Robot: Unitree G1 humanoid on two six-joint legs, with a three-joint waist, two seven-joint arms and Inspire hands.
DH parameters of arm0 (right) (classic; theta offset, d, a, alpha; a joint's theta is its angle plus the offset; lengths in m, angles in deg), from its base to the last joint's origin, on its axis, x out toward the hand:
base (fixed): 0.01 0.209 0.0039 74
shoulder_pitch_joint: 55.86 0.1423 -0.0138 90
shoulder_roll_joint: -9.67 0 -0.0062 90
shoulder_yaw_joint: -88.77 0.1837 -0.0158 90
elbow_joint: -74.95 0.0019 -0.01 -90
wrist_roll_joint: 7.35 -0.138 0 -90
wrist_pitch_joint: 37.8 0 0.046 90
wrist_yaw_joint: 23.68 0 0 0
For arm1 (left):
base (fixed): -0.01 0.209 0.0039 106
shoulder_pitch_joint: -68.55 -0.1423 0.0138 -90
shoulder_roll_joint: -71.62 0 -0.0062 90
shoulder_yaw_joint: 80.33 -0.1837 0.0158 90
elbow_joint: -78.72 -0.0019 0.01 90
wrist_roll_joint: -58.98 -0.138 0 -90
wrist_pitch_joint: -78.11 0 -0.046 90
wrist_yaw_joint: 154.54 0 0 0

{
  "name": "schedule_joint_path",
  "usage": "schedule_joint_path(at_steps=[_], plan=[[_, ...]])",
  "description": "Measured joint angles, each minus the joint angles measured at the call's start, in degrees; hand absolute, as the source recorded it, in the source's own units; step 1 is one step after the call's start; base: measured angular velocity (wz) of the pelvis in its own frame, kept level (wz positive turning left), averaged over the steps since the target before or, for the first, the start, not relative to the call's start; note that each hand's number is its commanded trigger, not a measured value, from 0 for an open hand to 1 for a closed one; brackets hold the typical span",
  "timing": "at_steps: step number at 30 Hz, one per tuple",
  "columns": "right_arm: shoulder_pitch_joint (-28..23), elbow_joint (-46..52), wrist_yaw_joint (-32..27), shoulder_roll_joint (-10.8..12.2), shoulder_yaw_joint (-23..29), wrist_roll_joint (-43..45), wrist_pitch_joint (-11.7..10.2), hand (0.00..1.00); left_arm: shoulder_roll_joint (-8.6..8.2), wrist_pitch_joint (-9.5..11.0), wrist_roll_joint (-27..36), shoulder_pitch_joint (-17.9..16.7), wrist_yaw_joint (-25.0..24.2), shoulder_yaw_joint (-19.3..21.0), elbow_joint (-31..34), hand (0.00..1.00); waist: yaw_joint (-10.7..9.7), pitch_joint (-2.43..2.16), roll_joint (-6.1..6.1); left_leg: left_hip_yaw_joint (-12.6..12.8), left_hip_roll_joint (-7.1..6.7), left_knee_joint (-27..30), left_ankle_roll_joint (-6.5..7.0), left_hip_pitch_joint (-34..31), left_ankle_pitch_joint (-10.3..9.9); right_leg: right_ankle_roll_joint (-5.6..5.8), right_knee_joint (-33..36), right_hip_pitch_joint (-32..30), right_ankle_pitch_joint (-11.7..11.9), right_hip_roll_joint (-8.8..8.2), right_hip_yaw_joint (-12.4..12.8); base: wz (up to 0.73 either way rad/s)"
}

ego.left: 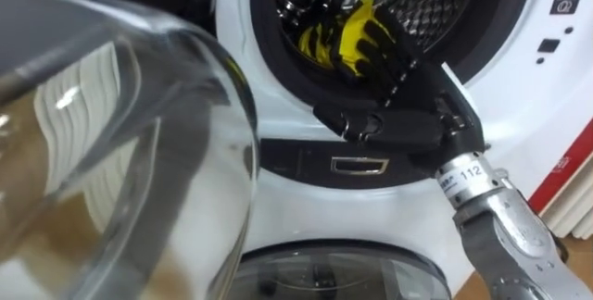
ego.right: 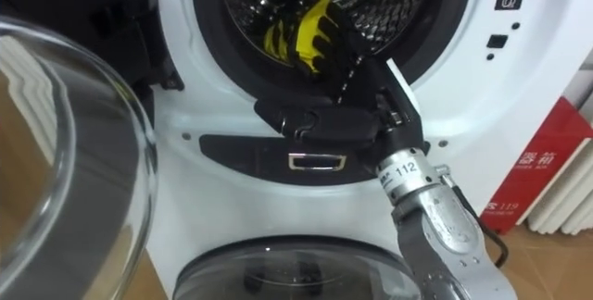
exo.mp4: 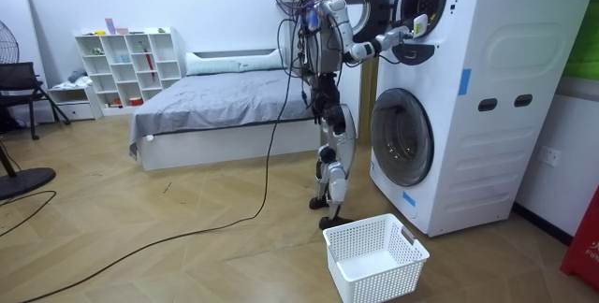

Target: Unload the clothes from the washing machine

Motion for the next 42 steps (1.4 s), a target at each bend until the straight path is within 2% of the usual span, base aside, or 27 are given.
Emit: schedule_joint_path(at_steps=[5,9,11,13,14,15,19,21,24,29,36,42], plan=[[0.0,2.0,-0.6,-0.3,0.0,0.0,1.9,0.00,-1.88,0.3,-0.1,-0.1,0.0,0.8,0.5,0.00,-0.2,-0.02,-0.04,-0.2,0.13,-0.1,-0.24,0.0,0.2,-0.22,0.0,0.0,-0.1,-0.03,0.0,0.01],[0.2,5.0,-1.2,-1.4,1.1,1.6,2.8,0.00,-2.07,0.6,-0.2,-0.1,0.0,1.7,0.4,0.00,-0.3,-0.15,-0.23,-0.5,0.13,-0.5,-0.42,0.0,0.3,-0.34,0.0,0.1,-0.2,0.12,-0.1,0.04],[2.3,7.6,-2.1,-1.4,4.3,2.1,2.7,0.00,-1.98,0.6,-0.3,-0.4,-0.1,2.5,0.4,0.00,-0.3,-0.36,-0.50,-0.8,0.06,-0.9,-0.49,0.1,0.3,-0.43,-0.1,0.2,-0.3,0.21,-0.4,0.09],[4.9,9.1,-3.6,-1.6,6.8,2.1,1.3,0.00,-1.60,0.6,-0.3,-0.7,0.0,2.5,0.4,0.00,-0.3,-0.56,-0.82,-1.4,0.06,-1.0,-0.58,0.4,0.4,-0.48,-1.0,1.1,-0.2,0.30,-1.0,0.16],[6.1,9.7,-4.5,-1.9,8.1,2.3,0.0,0.00,-1.43,0.6,-0.2,-0.9,0.1,2.5,0.4,0.00,-0.3,-0.51,-0.89,-1.7,0.07,-1.4,-0.62,0.9,0.4,-0.54,-1.4,1.8,-0.2,0.36,-1.5,0.16],[5.9,9.6,-5.1,-2.4,8.3,2.5,0.1,0.00,-1.33,0.6,-0.2,-1.2,0.4,2.4,0.4,0.00,-0.3,-0.58,-1.20,-1.8,0.07,-2.1,-0.70,1.4,0.4,-0.55,-2.1,2.7,-0.2,0.43,-1.7,0.14],[5.4,9.4,-6.2,-2.9,8.3,5.3,0.0,0.00,-1.32,0.5,-0.2,-1.7,0.7,2.2,0.3,0.00,-0.2,-0.44,-1.75,-2.0,0.11,-3.0,-0.83,2.2,0.3,-0.72,-2.0,2.8,-0.5,0.56,-2.3,0.03],[5.3,8.4,-7.0,-3.9,8.5,5.9,-0.1,0.00,-1.29,0.3,-0.3,-1.7,0.7,2.2,0.3,0.00,0.4,-0.36,-1.81,-2.2,0.12,-3.4,-0.85,2.2,0.3,-0.73,-1.9,2.9,-0.5,0.55,-2.4,0.06],[5.4,8.5,-7.4,-3.9,8.6,6.1,-0.1,0.00,-1.25,0.2,-0.5,-1.5,0.7,2.3,0.3,0.00,0.4,-0.31,-1.83,-3.0,0.08,-3.5,-0.86,2.2,0.3,-0.72,-1.9,3.0,-0.5,0.38,-3.3,0.14],[5.4,9.4,-7.7,-3.9,8.7,6.3,-0.1,0.00,-1.33,-0.7,-1.1,-1.6,0.7,2.4,0.3,0.00,0.7,-0.31,-1.84,-3.1,0.08,-3.6,-0.98,1.9,0.2,-0.70,-1.9,2.9,-0.5,0.36,-3.1,0.01],[5.4,11.0,-8.5,-3.8,9.0,7.4,-0.1,0.00,-1.62,-0.7,-1.2,-1.3,0.7,2.5,0.2,0.00,1.3,-0.08,-1.51,-3.2,0.07,-3.7,-0.98,2.1,0.3,-0.69,-1.9,3.0,-0.5,0.23,-3.1,0.00],[5.7,10.4,-8.9,-4.4,9.0,10.5,-0.1,0.00,-1.63,-1.1,-1.1,-1.3,0.7,2.3,0.4,0.00,1.4,0.18,-2.16,-3.2,0.09,-3.9,-1.05,2.0,0.3,-0.65,-1.9,3.0,-0.6,0.16,-4.0,0.01]])
